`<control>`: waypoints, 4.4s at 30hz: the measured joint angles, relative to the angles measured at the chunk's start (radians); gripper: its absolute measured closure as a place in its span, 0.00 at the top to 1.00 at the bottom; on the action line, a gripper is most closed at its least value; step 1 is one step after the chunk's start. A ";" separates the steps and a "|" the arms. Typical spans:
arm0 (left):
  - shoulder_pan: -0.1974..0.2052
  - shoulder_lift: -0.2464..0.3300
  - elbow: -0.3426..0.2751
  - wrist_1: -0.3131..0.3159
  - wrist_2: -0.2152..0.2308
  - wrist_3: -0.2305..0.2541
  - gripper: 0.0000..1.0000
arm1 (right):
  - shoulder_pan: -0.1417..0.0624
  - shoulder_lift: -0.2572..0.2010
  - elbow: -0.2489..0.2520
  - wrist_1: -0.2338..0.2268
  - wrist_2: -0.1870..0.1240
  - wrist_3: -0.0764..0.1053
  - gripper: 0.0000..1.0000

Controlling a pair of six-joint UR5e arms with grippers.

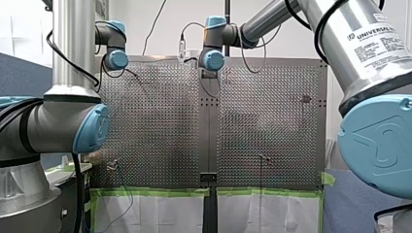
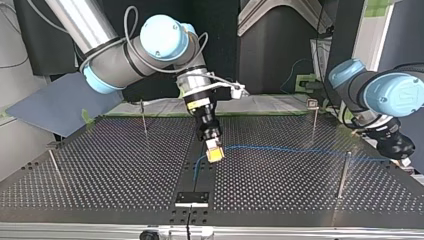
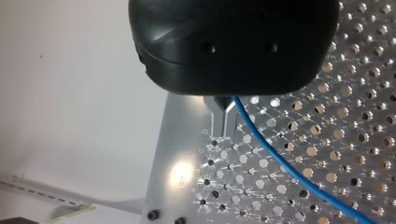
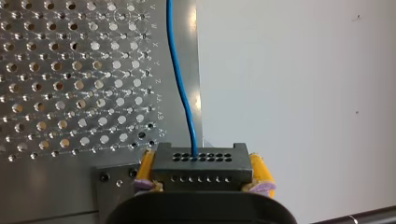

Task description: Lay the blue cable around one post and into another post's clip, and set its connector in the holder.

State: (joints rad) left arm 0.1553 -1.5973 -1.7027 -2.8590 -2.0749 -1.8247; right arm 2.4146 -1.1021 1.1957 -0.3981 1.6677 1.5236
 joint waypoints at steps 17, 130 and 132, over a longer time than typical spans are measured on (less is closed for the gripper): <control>0.006 -0.073 0.082 0.000 0.065 -0.003 0.00 | 0.013 0.085 -0.104 0.026 0.012 -0.014 0.00; -0.079 -0.190 -0.067 0.192 0.068 -0.330 0.42 | -0.033 0.189 -0.087 0.130 0.106 -0.005 0.00; -0.082 -0.190 -0.077 0.207 0.047 -0.310 0.42 | -0.035 0.192 -0.073 0.129 0.114 -0.004 0.00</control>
State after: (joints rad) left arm 0.0734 -1.7877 -1.7797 -2.6519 -2.0277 -2.1346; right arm 2.3792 -0.9102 1.1223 -0.2690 1.7816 1.5197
